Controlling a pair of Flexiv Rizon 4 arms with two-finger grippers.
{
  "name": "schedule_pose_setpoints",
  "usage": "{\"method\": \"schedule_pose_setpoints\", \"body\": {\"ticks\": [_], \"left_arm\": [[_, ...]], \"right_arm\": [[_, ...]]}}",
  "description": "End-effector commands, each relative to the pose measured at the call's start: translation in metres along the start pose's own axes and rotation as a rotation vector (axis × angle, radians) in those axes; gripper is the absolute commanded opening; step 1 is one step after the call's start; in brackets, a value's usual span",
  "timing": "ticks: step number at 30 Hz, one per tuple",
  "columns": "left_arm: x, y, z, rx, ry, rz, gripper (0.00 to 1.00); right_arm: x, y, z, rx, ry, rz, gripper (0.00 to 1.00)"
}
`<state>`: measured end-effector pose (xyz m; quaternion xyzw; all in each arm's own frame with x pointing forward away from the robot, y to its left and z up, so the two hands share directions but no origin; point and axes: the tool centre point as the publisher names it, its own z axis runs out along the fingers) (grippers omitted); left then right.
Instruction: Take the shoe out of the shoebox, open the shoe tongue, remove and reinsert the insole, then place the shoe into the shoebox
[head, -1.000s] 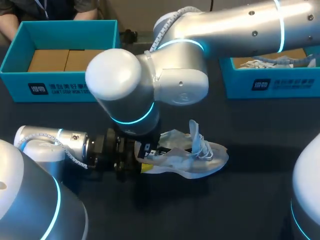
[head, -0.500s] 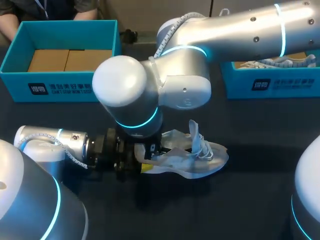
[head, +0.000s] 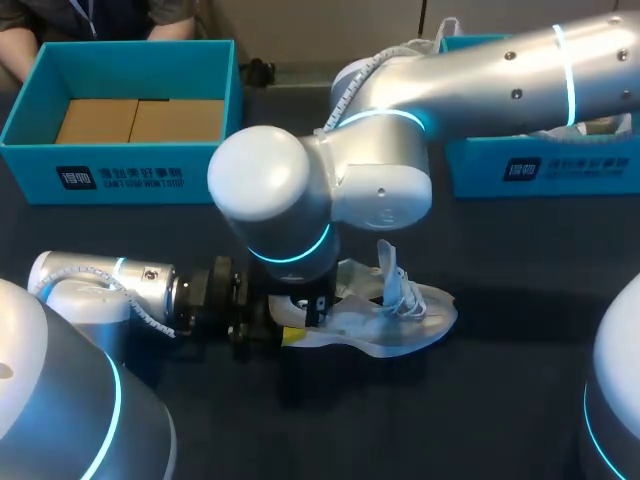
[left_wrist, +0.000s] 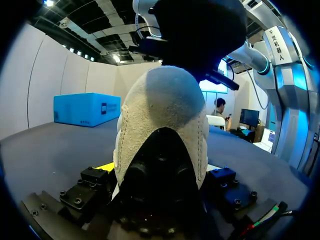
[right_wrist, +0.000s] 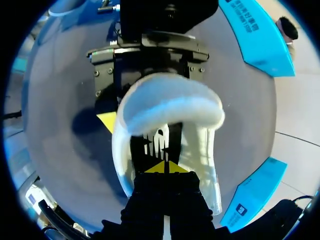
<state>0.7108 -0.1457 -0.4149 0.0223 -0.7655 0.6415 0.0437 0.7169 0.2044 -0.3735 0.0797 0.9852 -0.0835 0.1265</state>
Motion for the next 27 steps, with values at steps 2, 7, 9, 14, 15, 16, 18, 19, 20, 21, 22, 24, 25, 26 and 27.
{"method": "schedule_pose_setpoints", "body": {"ticks": [2,7,9,14,15,16,18,19,20,21,22,24,25,26,27], "left_arm": [[0.001,0.0,0.001,0.0,-0.002,0.0,0.0],[0.001,0.0,0.001,0.0,-0.002,0.0,0.0],[0.001,0.0,0.001,0.0,-0.002,0.0,0.0],[0.001,0.0,0.001,0.0,-0.002,0.0,0.0],[0.001,0.0,0.001,0.0,-0.002,0.0,0.0],[0.001,0.0,0.001,0.0,-0.002,0.0,0.0],[0.001,0.0,0.001,0.0,-0.002,0.0,0.0],[0.001,0.0,0.001,0.0,-0.002,0.0,0.0],[0.001,0.0,0.001,0.0,-0.002,0.0,0.0],[0.001,0.0,0.001,0.0,-0.002,0.0,0.0],[0.001,0.0,0.001,0.0,-0.002,0.0,0.0],[0.001,0.0,0.001,0.0,-0.002,0.0,0.0],[0.001,0.0,0.001,0.0,-0.002,0.0,0.0],[0.001,0.0,0.001,0.0,-0.002,0.0,0.0],[0.001,0.0,0.001,0.0,-0.002,0.0,0.0]], "right_arm": [[0.0,-0.011,0.003,-0.007,0.013,0.003,0.0],[0.001,-0.022,0.005,-0.003,0.003,0.005,0.0],[0.001,-0.027,0.007,0.0,0.003,0.02,0.0],[-0.002,-0.035,0.009,-0.005,-0.007,0.031,0.0],[-0.003,-0.035,0.01,-0.005,-0.009,0.03,0.0],[-0.004,-0.035,0.01,-0.005,-0.01,0.03,0.06],[-0.005,-0.035,0.011,-0.006,-0.01,0.029,0.26],[-0.006,-0.035,0.012,-0.007,-0.007,0.025,0.29],[-0.006,-0.034,0.013,-0.008,-0.007,0.023,0.29],[-0.007,-0.034,0.014,-0.01,-0.006,0.02,0.29],[-0.007,-0.034,0.015,-0.012,-0.007,0.014,0.29],[-0.009,-0.033,0.018,-0.014,-0.004,0.01,0.29],[-0.01,-0.033,0.018,-0.013,-0.003,0.003,0.29],[-0.011,-0.032,0.019,-0.014,-0.001,-0.001,0.28],[-0.012,-0.031,0.02,-0.018,0.003,-0.007,0.28]]}}
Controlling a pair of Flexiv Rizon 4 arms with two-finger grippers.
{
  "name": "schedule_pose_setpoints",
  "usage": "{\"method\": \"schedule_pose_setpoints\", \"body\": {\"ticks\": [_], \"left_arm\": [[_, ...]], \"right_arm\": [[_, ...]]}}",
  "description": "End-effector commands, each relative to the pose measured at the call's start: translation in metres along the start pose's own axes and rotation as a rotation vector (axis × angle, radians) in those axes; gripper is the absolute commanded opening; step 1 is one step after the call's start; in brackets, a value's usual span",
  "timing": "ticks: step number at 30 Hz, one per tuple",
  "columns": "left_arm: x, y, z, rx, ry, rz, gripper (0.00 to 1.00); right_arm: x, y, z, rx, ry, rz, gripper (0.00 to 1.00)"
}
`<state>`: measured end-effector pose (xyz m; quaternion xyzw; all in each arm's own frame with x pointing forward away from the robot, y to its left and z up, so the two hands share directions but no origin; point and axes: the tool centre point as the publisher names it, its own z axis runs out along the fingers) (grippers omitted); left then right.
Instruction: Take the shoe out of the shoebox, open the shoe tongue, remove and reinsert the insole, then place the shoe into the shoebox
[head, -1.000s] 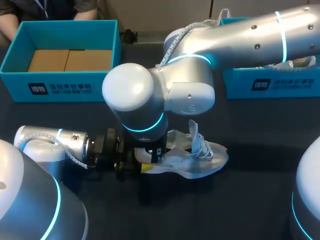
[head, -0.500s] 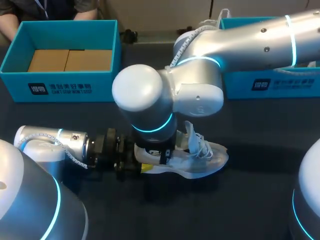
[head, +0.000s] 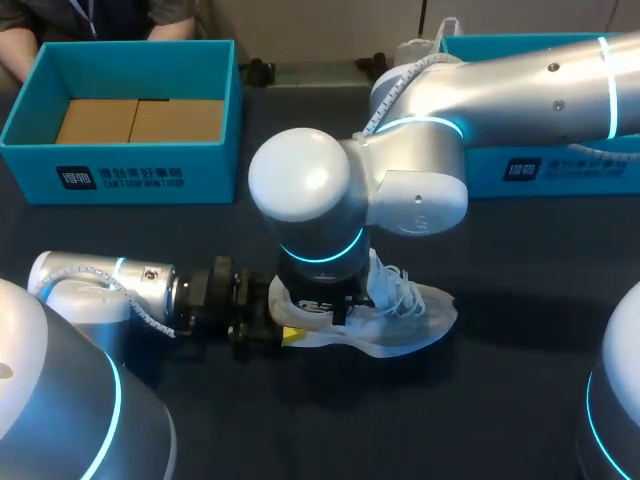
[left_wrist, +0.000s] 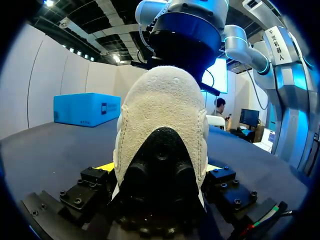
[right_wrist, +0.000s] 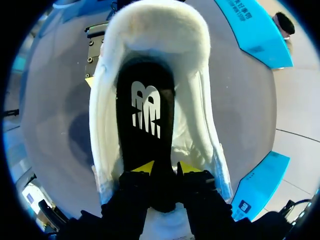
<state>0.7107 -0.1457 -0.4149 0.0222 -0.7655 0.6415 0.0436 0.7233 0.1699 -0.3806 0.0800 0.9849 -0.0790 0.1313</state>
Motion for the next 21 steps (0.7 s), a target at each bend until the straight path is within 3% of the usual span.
{"method": "schedule_pose_setpoints", "body": {"ticks": [1,5,14,21], "left_arm": [[0.0,0.0,0.001,0.0,-0.002,0.0,0.0],[0.0,0.0,0.001,0.0,-0.002,0.0,0.0],[0.0,0.0,0.001,0.0,-0.002,0.0,0.0],[0.0,0.0,0.001,0.0,-0.002,0.0,0.0]], "right_arm": [[-0.003,0.002,0.007,-0.011,0.022,-0.018,0.28],[-0.003,0.007,0.015,-0.022,0.063,-0.052,0.28],[0.007,0.005,0.029,-0.018,0.138,-0.067,0.4],[0.022,0.003,0.032,-0.025,0.197,-0.062,0.37]]}}
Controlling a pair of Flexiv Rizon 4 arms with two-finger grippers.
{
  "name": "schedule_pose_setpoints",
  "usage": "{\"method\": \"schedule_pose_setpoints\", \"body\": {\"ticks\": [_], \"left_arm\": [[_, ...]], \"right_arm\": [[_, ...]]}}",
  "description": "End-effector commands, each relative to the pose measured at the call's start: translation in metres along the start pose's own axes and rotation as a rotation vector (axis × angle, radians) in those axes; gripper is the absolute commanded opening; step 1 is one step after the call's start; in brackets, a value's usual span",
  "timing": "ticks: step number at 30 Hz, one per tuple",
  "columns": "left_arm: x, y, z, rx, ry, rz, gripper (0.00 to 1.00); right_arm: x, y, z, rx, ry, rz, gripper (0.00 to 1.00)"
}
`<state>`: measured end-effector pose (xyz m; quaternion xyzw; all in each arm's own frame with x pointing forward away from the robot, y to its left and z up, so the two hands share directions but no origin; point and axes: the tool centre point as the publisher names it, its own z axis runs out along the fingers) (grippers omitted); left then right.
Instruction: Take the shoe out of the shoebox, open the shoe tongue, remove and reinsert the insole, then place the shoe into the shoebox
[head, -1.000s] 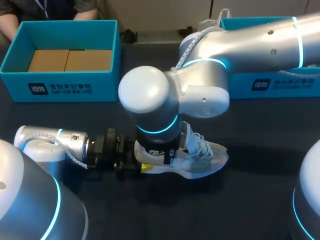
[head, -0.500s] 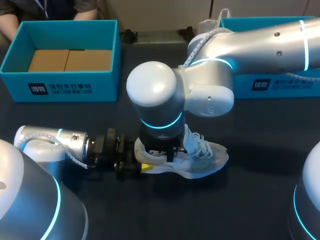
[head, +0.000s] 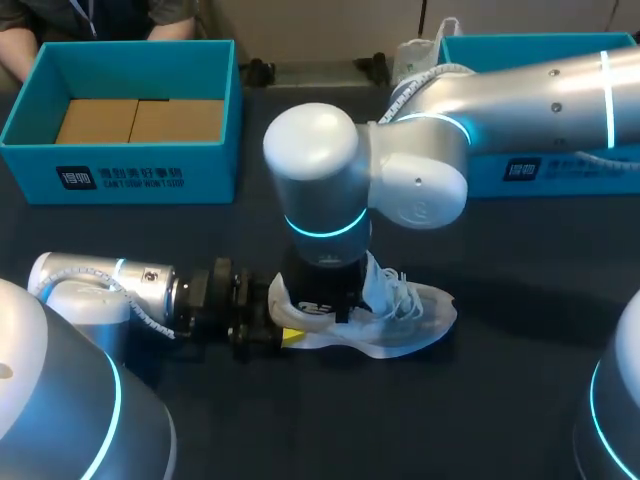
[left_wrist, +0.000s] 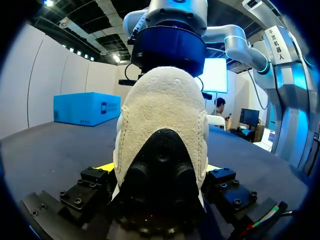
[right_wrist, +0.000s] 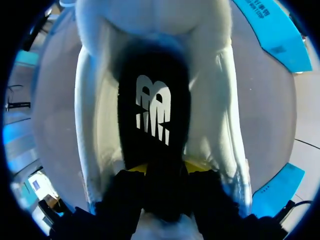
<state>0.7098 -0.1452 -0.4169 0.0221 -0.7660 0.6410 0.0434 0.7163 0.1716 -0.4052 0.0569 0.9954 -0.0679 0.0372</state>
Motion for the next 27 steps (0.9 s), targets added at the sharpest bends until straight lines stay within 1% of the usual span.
{"method": "schedule_pose_setpoints", "body": {"ticks": [1,2,7,10,13,16,18,22,26,27], "left_arm": [[0.0,-0.002,0.001,0.001,-0.002,0.0,0.0],[0.0,-0.002,0.001,0.001,-0.002,0.0,0.0],[0.0,-0.002,0.001,0.001,-0.002,0.0,0.0],[0.0,-0.002,0.001,0.001,-0.002,0.0,0.0],[0.0,-0.002,0.001,0.001,-0.002,0.0,0.0],[0.0,-0.002,0.001,0.001,-0.002,0.0,0.0],[0.0,-0.002,0.001,0.001,-0.002,0.0,0.0],[0.0,-0.002,0.001,0.001,-0.002,0.0,0.0],[0.0,-0.002,0.001,0.001,-0.002,0.0,0.0],[0.0,-0.002,0.001,0.001,-0.002,0.0,0.0]], "right_arm": [[0.009,0.0,0.012,-0.011,0.018,-0.004,0.37],[0.014,0.0,0.011,-0.017,0.022,-0.012,0.37],[0.023,0.001,0.012,-0.047,0.061,-0.026,0.38],[0.026,0.002,0.015,-0.053,0.073,-0.029,0.36],[0.028,0.005,0.021,-0.047,0.113,-0.039,0.35],[0.027,0.009,0.027,-0.037,0.148,-0.05,0.24],[0.027,0.011,0.031,-0.038,0.17,-0.048,0.0],[0.028,0.006,0.027,-0.041,0.169,-0.038,0.0],[0.026,-0.005,0.015,-0.044,0.153,-0.016,0.0],[0.026,-0.007,0.012,-0.059,0.146,-0.009,0.0]]}}
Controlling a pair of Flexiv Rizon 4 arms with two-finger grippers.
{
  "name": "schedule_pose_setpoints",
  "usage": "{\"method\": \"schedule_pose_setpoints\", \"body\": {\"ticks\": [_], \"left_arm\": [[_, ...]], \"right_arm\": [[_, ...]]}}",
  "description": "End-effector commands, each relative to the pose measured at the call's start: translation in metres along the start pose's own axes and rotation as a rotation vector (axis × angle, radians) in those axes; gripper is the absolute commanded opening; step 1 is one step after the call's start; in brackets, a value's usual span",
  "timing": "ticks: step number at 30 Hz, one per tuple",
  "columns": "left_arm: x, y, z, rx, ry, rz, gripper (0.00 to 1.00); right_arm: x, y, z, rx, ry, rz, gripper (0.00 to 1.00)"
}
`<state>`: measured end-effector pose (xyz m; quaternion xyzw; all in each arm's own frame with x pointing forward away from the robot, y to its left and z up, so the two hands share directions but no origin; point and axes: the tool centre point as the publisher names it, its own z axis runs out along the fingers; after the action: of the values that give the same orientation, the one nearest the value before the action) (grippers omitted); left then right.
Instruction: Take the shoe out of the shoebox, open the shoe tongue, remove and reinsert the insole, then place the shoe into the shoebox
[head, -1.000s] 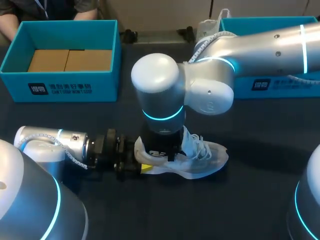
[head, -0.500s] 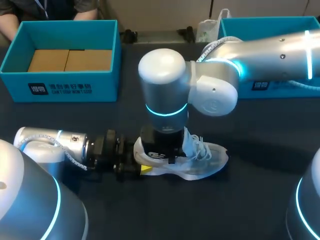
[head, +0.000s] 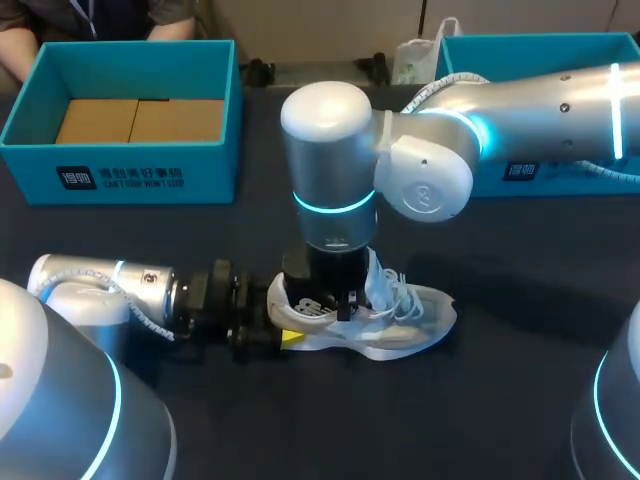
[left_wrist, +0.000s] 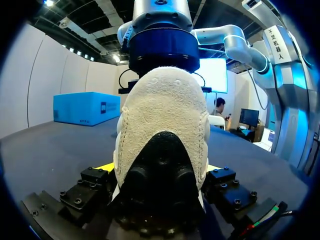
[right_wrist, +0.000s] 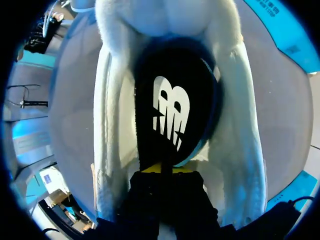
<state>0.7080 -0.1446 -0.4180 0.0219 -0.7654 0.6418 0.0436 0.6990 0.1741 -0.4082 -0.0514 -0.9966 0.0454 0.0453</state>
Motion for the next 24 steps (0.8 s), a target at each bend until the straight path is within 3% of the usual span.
{"method": "schedule_pose_setpoints", "body": {"ticks": [1,10,15,24], "left_arm": [[-0.002,-0.003,0.001,-0.001,-0.003,0.0,0.0],[-0.002,-0.003,0.001,-0.001,-0.003,0.0,0.0],[-0.002,-0.003,0.001,-0.001,-0.003,0.0,0.0],[-0.002,-0.003,0.001,-0.001,-0.003,0.0,0.0]], "right_arm": [[0.007,-0.011,0.007,-0.032,-0.025,0.013,0.0],[0.006,-0.023,-0.02,-0.141,-0.071,0.008,0.0],[0.001,-0.024,-0.027,-0.251,-0.073,-0.023,0.0],[-0.007,-0.023,-0.036,-0.368,-0.085,-0.062,0.0]]}}
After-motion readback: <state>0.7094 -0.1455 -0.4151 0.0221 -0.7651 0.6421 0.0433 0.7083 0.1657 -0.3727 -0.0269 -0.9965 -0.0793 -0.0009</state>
